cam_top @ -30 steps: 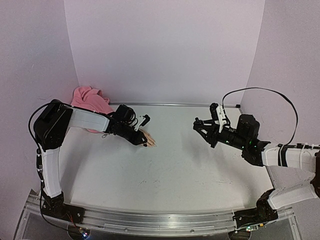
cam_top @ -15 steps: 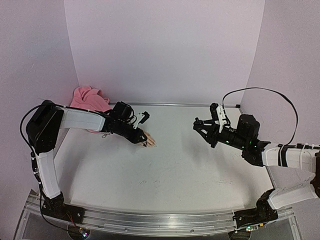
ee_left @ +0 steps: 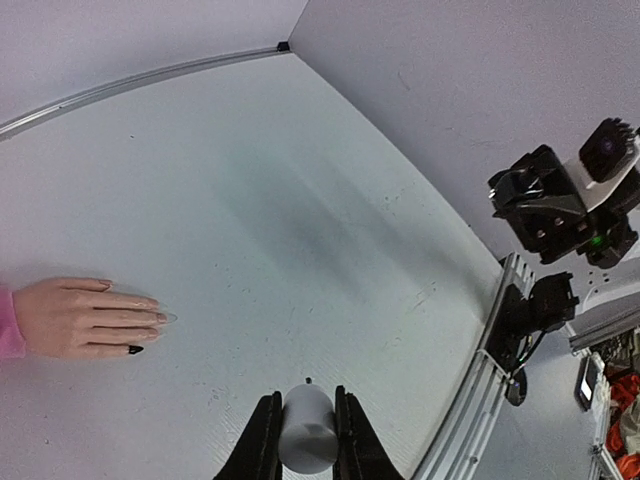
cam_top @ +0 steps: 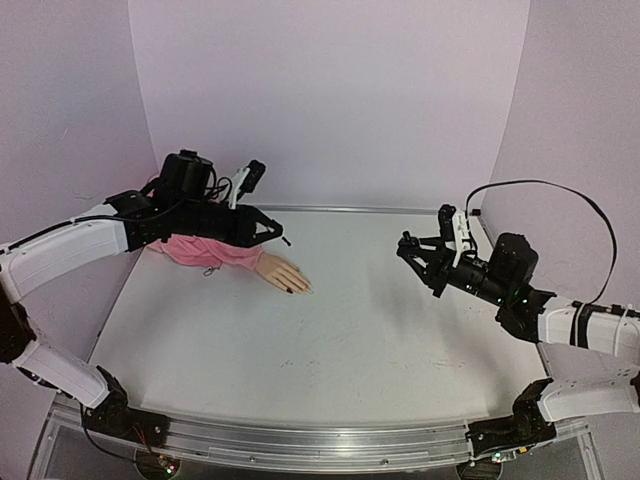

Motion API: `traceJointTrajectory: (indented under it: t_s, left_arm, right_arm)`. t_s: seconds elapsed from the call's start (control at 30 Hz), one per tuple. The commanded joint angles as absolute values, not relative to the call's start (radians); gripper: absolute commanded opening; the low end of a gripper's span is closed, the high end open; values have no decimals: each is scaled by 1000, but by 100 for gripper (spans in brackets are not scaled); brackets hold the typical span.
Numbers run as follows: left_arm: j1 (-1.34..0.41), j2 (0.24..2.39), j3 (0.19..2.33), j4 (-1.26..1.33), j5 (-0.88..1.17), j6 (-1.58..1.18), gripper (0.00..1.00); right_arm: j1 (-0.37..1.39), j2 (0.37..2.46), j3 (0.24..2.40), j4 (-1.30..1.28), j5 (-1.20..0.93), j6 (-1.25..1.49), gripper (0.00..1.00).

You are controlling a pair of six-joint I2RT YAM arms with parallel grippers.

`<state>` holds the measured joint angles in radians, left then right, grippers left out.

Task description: Paint the nails

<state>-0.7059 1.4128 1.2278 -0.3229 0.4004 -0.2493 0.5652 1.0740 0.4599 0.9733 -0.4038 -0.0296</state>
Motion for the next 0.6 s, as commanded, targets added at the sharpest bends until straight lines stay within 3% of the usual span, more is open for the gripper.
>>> traceJointTrajectory:
  t_s: [0.0, 0.57]
  left_arm:
    - [-704, 1279, 1225, -381, 402, -408, 0]
    - [-749, 1269, 1305, -422, 555, -472, 0]
  right_arm:
    - [559, 1054, 465, 1070, -436, -8, 0]
    - [668, 1298, 675, 1169, -563, 17, 0]
